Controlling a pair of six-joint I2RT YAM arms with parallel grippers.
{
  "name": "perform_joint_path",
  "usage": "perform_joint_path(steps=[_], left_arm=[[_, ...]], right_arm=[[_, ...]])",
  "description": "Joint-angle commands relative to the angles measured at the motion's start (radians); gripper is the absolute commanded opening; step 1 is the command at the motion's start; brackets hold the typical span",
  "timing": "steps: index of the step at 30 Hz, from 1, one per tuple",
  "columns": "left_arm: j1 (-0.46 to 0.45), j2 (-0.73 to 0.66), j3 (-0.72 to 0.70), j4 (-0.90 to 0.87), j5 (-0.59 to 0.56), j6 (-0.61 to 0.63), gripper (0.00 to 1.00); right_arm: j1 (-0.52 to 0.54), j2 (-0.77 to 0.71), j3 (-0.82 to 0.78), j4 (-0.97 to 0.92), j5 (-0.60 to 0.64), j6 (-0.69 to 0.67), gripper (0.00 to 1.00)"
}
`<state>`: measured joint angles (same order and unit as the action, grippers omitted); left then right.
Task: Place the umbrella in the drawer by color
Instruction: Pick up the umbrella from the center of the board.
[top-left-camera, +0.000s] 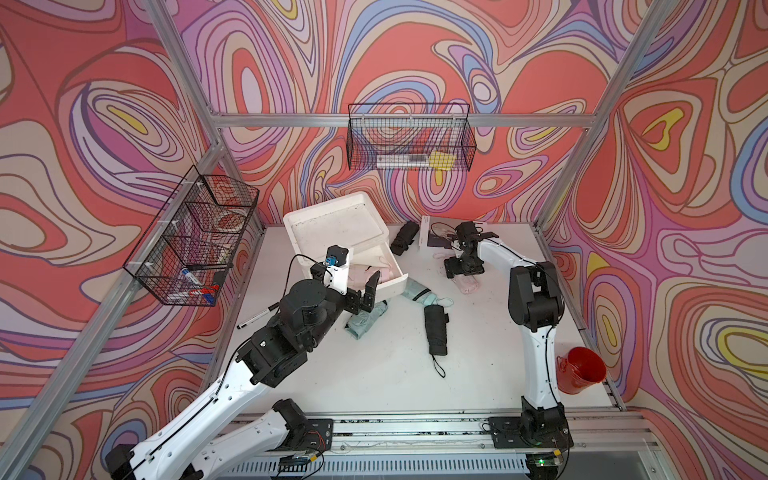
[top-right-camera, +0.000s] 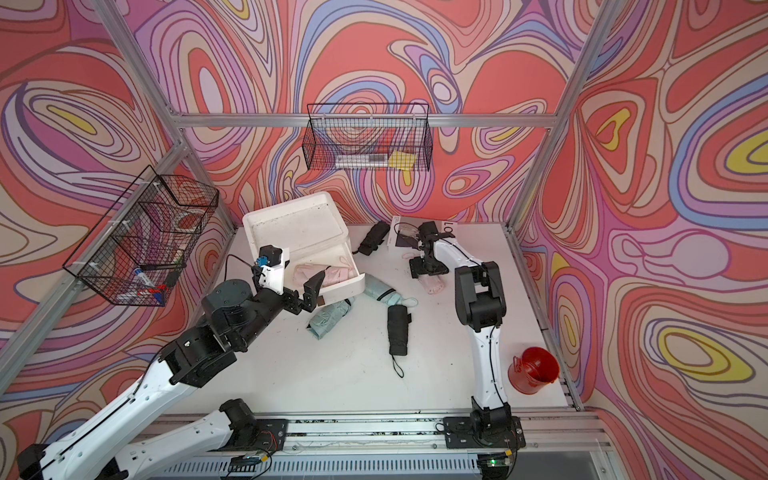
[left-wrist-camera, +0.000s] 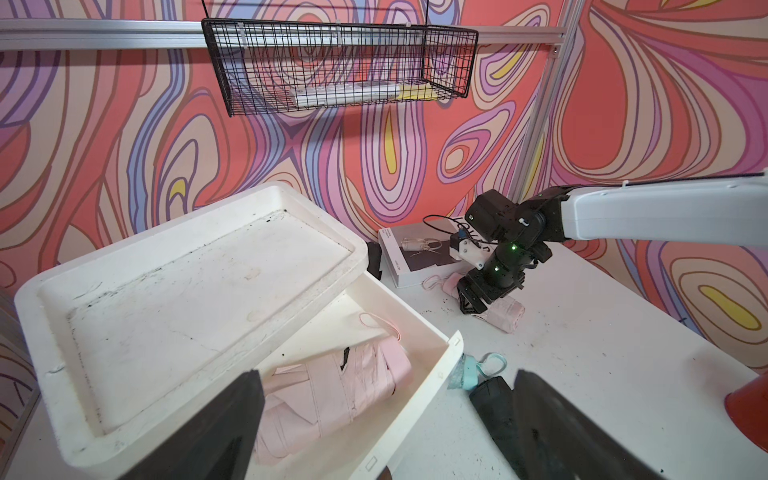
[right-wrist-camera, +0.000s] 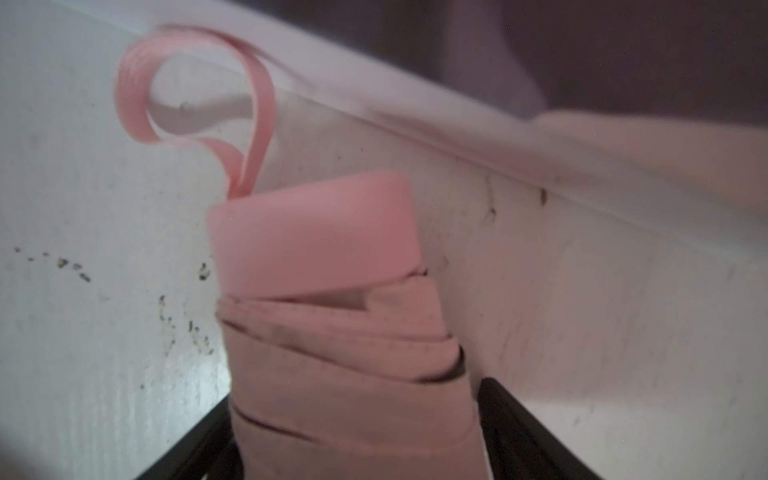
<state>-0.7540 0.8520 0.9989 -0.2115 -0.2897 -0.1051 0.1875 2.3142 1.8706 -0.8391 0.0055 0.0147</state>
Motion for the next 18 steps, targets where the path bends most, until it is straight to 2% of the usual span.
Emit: perform_joint_path(steps=[1, 12, 16, 18], left_arm=[[-0.002, -0.006, -0.008, 0.029, -0.017, 0.002, 0.99], [-0.003, 0.007, -0.011, 0.031, -0.022, 0.005, 0.99], [-0.003, 0.014, -0.008, 0.029, -0.022, 0.004, 0.99], [-0.004, 0.015, -0.008, 0.027, -0.022, 0.004, 0.99]], right_arm=[[-0.012, 0.057, 0.029, -0.102, -0.04, -0.033, 0.86], [-0.04, 0.119, 0.071, -0.157, -0.165, -0.066, 0.84], [-0.043, 0.084, 0.053, -0.133, -0.193, -0.052, 0.76], [-0.043, 0.065, 0.053, -0.13, -0.199, -0.045, 0.65]])
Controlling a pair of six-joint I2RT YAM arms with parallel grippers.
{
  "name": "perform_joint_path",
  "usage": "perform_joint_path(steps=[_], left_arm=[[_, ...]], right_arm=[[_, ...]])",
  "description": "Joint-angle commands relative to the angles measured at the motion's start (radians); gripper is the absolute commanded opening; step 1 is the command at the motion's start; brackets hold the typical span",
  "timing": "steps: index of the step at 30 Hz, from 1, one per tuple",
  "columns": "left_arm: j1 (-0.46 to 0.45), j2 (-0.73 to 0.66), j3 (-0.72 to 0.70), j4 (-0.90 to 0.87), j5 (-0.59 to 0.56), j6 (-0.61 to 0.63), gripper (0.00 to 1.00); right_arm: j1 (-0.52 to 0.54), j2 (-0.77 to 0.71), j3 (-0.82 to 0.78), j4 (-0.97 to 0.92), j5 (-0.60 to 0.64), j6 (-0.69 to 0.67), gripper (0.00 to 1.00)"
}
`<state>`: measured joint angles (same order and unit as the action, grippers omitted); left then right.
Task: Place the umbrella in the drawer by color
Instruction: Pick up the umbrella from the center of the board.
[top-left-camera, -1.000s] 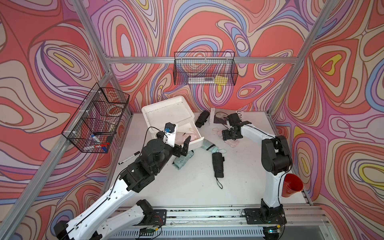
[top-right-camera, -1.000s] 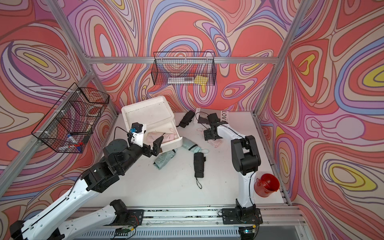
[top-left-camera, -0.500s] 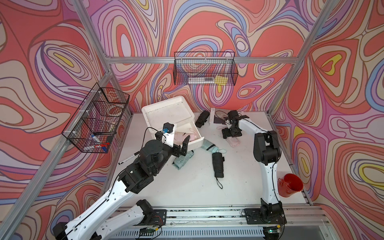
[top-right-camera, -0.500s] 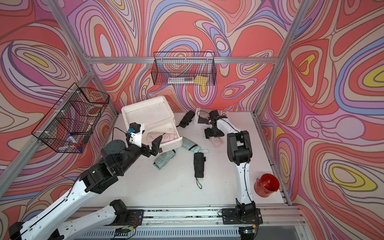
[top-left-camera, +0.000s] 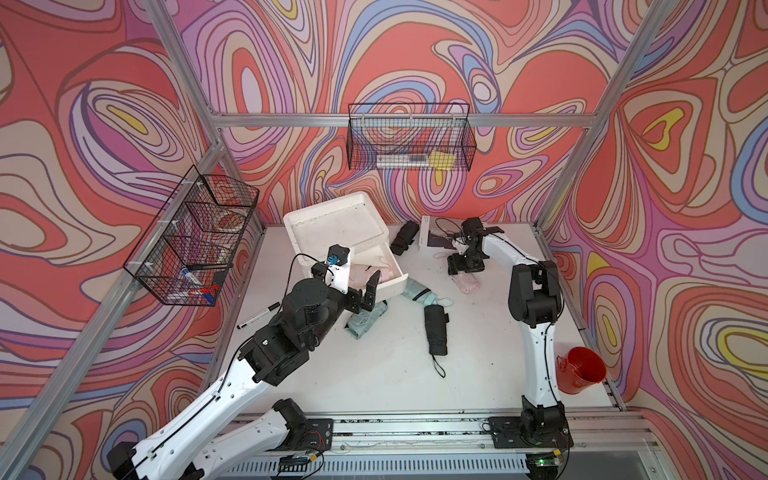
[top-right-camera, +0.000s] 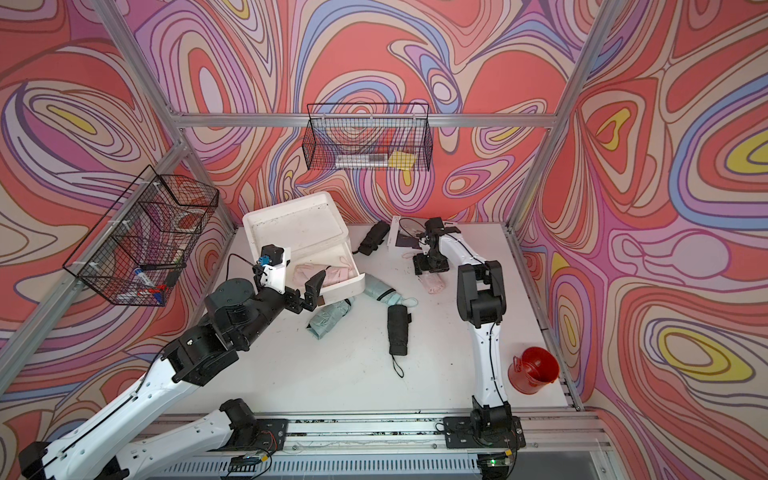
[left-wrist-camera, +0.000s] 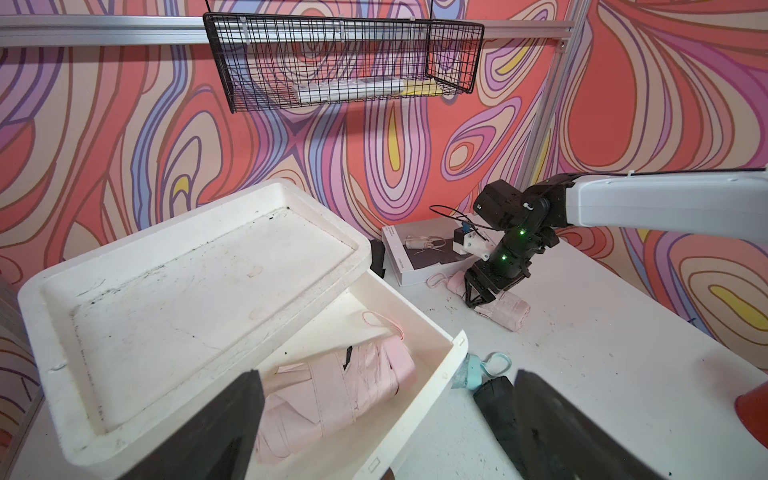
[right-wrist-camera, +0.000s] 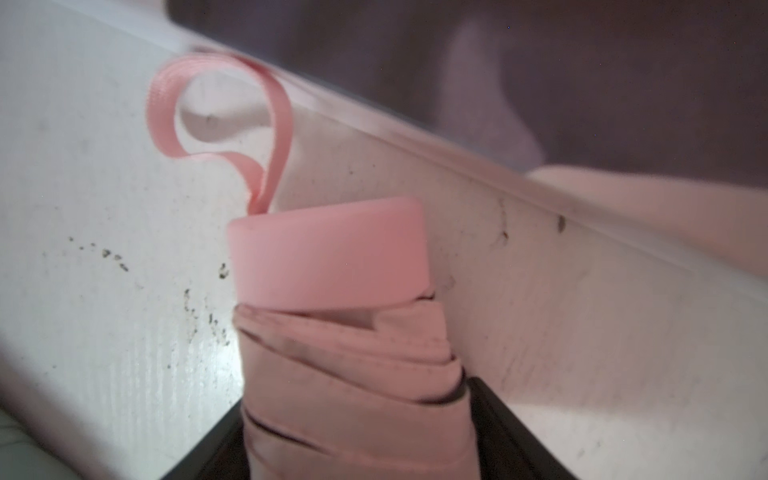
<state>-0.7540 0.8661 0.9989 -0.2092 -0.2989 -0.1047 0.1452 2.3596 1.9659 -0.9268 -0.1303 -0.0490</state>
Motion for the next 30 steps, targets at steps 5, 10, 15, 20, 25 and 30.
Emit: perform_joint_path(steps=[5, 10, 15, 20, 25, 30], left_arm=[[-0.004, -0.005, -0.006, 0.024, -0.013, 0.005, 0.99], [-0.004, -0.015, -0.006, 0.024, -0.009, 0.003, 0.99], [-0.004, -0.027, -0.007, 0.025, -0.007, 0.002, 0.99], [-0.004, -0.042, -0.016, 0.037, -0.006, 0.0, 0.99], [-0.004, -0.035, -0.016, 0.037, -0.006, -0.001, 0.99], [-0.004, -0.028, -0.016, 0.037, 0.002, -0.006, 0.99]], right_arm=[[0.0, -0.046, -0.073, -0.008, -0.105, 0.028, 0.46], [-0.001, -0.122, -0.143, 0.042, -0.127, 0.044, 0.19], [-0.001, -0.191, -0.217, 0.112, -0.138, 0.084, 0.0], [-0.001, -0.251, -0.247, 0.139, -0.166, 0.117, 0.0], [-0.001, -0.353, -0.33, 0.229, -0.197, 0.177, 0.0], [-0.001, -0.506, -0.475, 0.405, -0.244, 0.293, 0.0]])
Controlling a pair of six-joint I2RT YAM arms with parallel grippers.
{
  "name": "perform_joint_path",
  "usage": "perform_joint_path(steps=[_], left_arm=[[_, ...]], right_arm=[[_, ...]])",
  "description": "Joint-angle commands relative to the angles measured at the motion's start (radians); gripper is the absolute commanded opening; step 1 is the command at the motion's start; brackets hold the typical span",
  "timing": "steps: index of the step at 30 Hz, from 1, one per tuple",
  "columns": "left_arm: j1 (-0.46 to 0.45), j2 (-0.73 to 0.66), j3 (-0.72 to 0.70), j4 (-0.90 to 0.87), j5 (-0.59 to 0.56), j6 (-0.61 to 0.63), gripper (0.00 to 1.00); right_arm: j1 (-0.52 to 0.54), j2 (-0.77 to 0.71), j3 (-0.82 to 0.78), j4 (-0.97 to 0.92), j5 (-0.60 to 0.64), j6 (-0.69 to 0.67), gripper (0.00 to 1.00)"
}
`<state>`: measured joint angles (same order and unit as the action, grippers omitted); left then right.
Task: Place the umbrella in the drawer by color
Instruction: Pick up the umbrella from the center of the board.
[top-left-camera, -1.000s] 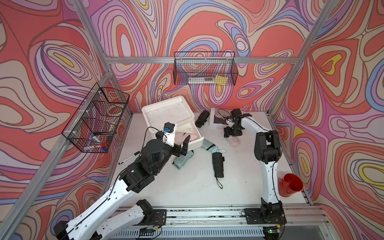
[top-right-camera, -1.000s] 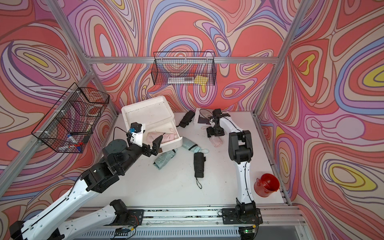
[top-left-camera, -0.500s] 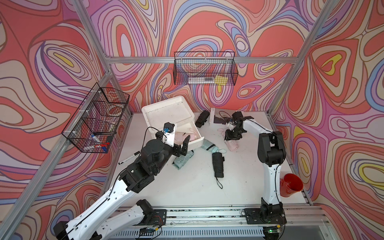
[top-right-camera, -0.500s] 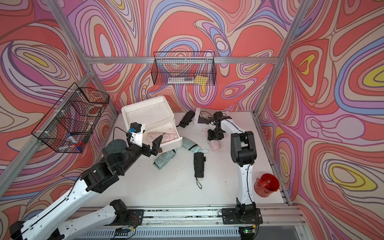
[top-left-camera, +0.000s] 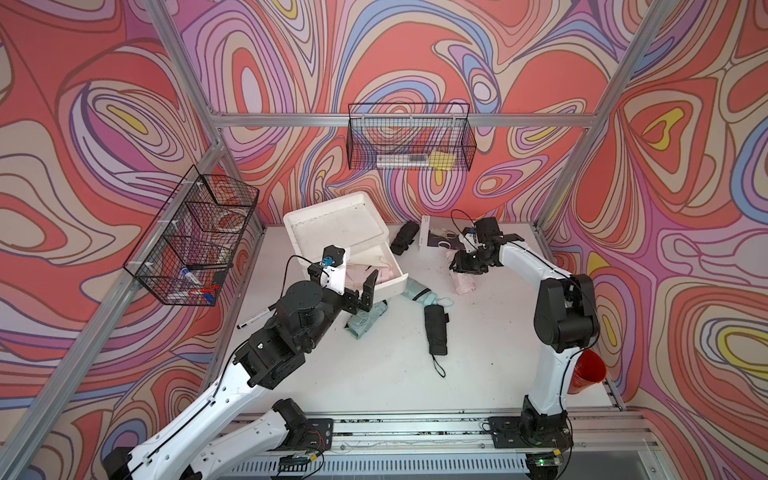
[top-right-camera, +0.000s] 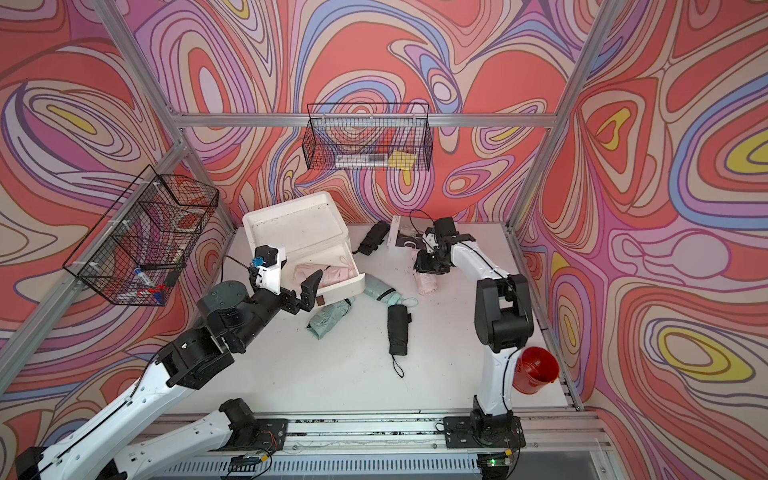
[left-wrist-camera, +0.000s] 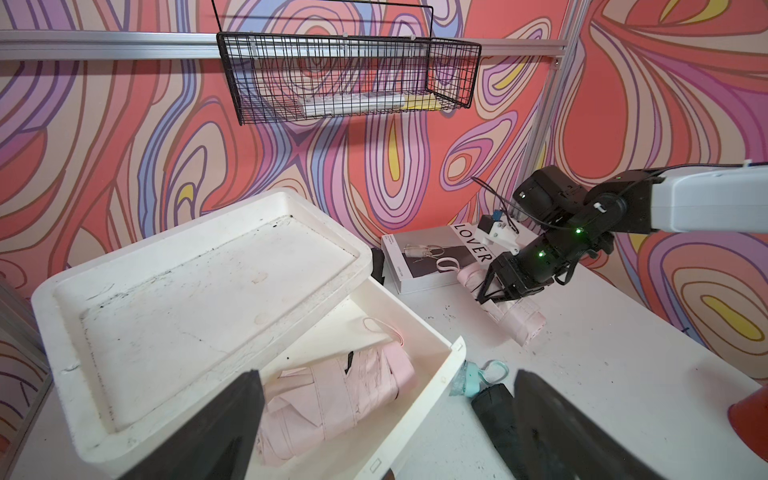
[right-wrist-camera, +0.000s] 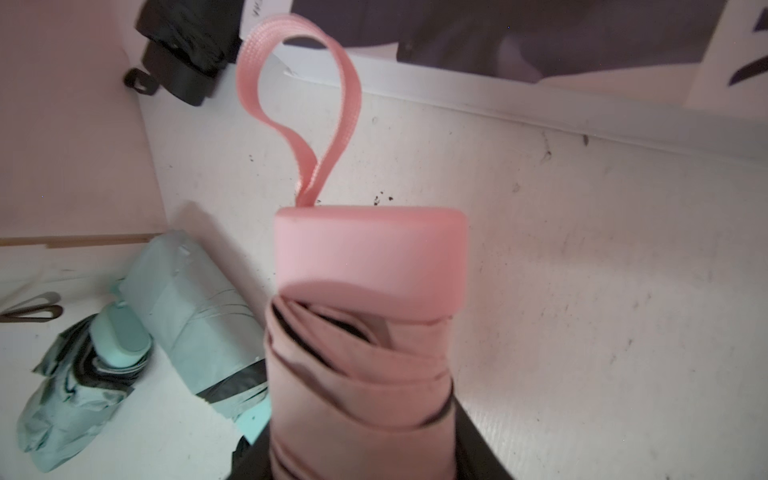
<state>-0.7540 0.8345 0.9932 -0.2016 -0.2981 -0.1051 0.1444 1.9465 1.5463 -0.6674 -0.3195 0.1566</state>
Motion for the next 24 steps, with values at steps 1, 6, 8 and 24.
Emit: perform_joint_path(steps=[1, 6, 8, 24], left_arm=[[-0.004, 0.005, -0.011, 0.032, 0.005, -0.005, 0.99], [-0.004, 0.021, -0.021, 0.052, 0.051, -0.001, 0.99], [-0.004, 0.029, -0.025, 0.062, 0.085, 0.001, 0.99], [-0.01, 0.103, -0.056, 0.172, 0.442, -0.089, 0.99]], right_arm=[[0.001, -0.142, -0.103, 0.199, -0.061, 0.118, 0.0], [0.0, -0.375, -0.309, 0.423, -0.049, 0.26, 0.0], [0.001, -0.442, -0.369, 0.492, -0.059, 0.315, 0.0], [0.373, -0.799, -0.661, 0.958, 0.189, 0.447, 0.0]])
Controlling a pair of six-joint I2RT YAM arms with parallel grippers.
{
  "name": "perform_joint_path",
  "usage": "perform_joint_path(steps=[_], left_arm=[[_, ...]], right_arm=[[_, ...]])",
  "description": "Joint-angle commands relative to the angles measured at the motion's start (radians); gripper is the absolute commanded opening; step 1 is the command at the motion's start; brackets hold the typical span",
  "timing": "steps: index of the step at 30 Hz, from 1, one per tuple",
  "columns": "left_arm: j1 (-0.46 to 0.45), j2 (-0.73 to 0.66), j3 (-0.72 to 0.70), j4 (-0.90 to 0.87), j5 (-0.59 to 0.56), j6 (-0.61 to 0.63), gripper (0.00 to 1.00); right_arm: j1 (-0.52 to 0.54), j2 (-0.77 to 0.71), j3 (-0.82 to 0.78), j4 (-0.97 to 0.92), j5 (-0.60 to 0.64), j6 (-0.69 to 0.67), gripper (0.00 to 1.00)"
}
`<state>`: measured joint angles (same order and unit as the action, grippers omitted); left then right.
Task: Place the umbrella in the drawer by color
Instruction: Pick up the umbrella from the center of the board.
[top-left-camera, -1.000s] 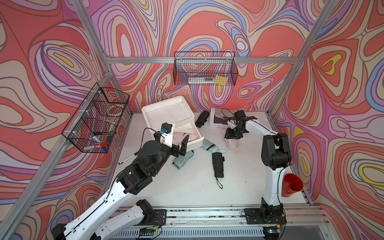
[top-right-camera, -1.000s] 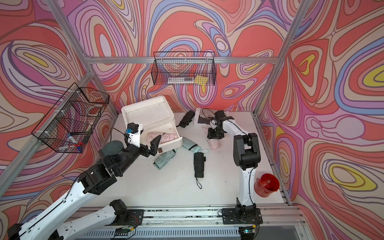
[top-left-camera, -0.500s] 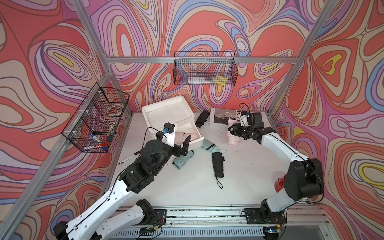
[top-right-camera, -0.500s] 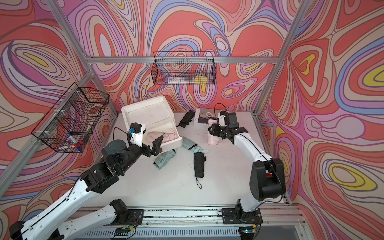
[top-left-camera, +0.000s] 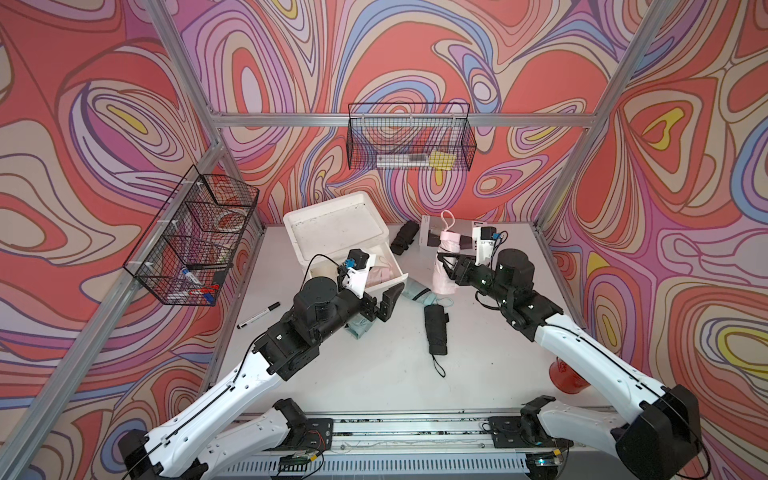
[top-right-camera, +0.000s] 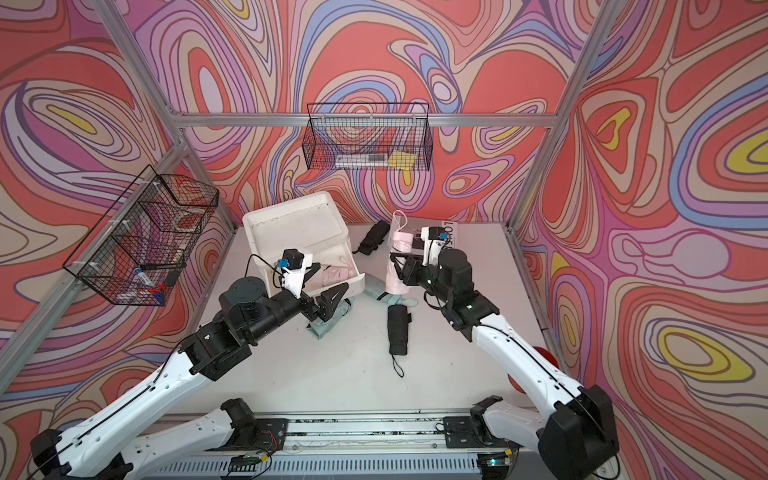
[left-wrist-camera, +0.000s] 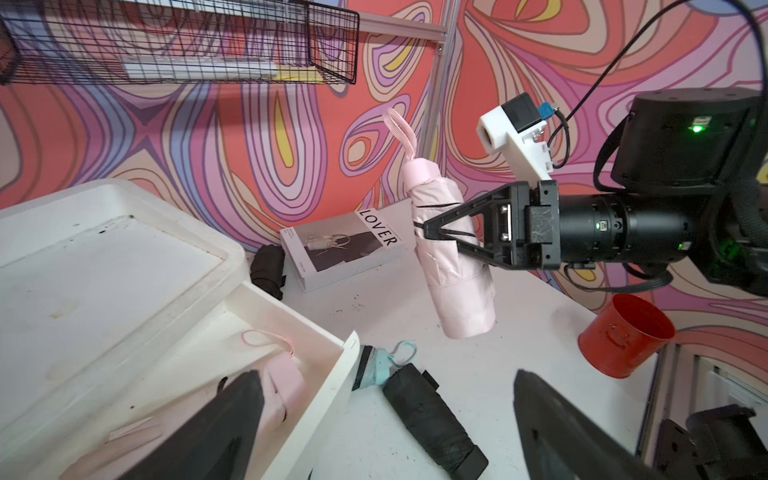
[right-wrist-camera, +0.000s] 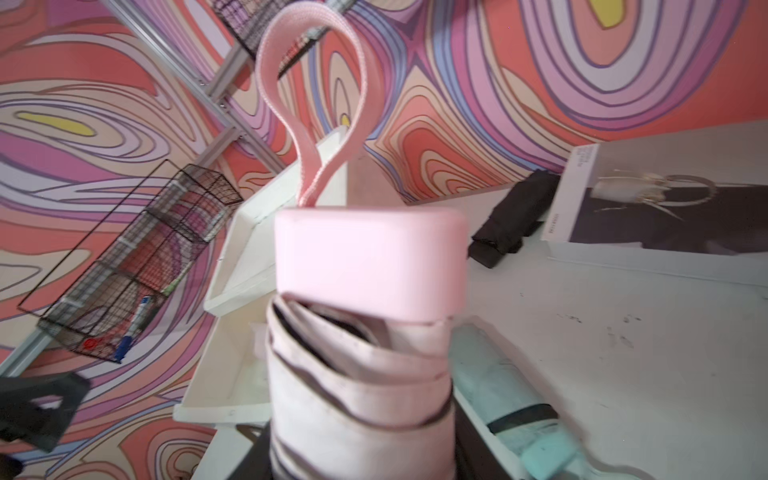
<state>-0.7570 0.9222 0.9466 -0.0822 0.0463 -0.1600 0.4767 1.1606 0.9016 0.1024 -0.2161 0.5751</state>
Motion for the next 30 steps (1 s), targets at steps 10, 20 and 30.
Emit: perform_joint_path(steps=[10, 20, 30], left_arm=[[-0.024, 0.064, 0.007, 0.053, 0.213, -0.062, 0.98], [-0.033, 0.113, 0.061, -0.035, 0.147, -0.058, 0.9], [-0.033, 0.094, 0.053, -0.027, 0.114, -0.023, 0.39]], right_arm=[[0.194, 0.063, -0.02, 0.405, 0.11, 0.055, 0.0], [0.258, 0.084, 0.025, 0.455, 0.054, 0.074, 0.0], [0.289, 0.137, 0.023, 0.559, -0.052, 0.129, 0.0]])
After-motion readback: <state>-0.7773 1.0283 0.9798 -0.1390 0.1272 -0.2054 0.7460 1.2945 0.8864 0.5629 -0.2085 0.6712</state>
